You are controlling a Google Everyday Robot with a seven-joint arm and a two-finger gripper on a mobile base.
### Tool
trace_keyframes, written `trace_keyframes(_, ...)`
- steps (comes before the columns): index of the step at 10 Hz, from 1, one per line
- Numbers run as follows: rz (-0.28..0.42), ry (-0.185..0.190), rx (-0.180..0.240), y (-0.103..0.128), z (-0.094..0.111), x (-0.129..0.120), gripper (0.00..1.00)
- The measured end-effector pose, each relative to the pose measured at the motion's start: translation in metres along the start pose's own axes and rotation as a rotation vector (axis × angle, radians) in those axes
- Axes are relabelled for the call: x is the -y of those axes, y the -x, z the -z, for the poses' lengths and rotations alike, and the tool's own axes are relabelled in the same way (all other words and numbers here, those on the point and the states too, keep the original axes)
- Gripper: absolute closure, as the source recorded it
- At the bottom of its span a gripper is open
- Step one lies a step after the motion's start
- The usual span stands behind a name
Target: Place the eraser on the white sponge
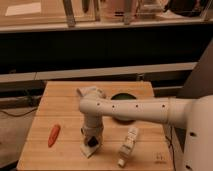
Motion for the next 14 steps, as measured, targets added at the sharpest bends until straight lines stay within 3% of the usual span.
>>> trace_keyframes(14,0.052,-0.005,0.076,0.006,0.002,-0.019,1.0)
